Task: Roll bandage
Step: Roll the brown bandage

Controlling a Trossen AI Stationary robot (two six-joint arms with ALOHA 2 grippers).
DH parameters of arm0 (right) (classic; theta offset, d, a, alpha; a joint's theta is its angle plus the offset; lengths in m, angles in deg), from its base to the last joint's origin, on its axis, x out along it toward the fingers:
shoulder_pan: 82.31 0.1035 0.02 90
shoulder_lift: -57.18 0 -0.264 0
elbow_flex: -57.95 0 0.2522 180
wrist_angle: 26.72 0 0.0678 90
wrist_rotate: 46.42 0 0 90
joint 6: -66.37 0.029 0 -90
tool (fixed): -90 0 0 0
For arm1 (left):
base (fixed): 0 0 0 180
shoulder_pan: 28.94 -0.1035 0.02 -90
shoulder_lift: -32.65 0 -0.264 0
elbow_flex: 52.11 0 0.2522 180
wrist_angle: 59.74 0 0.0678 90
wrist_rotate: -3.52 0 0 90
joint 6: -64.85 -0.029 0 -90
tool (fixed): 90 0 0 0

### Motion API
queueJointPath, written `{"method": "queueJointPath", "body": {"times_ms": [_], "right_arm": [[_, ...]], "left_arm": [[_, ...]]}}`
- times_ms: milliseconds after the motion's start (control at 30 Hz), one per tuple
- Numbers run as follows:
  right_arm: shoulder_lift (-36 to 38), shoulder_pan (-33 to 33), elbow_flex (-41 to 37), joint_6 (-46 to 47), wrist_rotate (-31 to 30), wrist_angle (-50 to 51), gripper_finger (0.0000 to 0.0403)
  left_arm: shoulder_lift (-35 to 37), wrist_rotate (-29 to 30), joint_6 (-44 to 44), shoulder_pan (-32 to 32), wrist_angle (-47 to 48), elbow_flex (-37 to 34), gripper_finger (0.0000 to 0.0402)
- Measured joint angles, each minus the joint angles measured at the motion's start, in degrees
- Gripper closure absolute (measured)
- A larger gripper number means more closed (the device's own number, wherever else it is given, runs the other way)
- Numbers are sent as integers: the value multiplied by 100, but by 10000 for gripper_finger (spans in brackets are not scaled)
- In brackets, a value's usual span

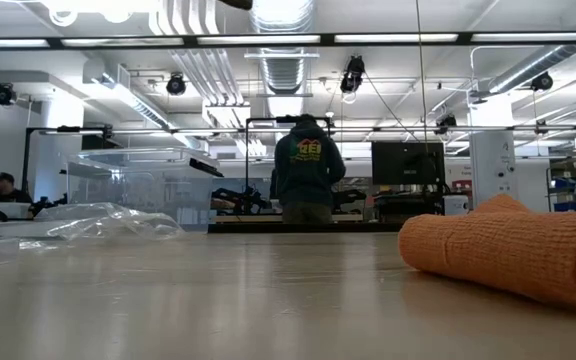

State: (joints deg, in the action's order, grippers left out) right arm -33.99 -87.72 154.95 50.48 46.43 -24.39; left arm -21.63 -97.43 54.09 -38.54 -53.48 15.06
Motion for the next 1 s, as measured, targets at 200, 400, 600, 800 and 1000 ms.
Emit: {"method": "queueJointPath", "body": {"times_ms": [200, 400, 600, 800, 1000], "right_arm": [[-42, -22, 2, 179, 139, 34, 105], [-44, -20, 35, 395, 538, 131, 206], [-46, -22, 90, 125, 536, 253, 323], [-39, -20, 92, -529, 289, 250, 354], [-7, 73, 103, -1552, -508, 56, 341]], "left_arm": [[2, -98, -288, 109, 4, 0, 342], [0, -176, -432, 131, -3, -22, 344], [26, -206, -528, 142, 5, -26, 313], [267, 165, -215, 147, 340, 4, 282], [505, 818, 471, 136, 441, 4, 248]]}}
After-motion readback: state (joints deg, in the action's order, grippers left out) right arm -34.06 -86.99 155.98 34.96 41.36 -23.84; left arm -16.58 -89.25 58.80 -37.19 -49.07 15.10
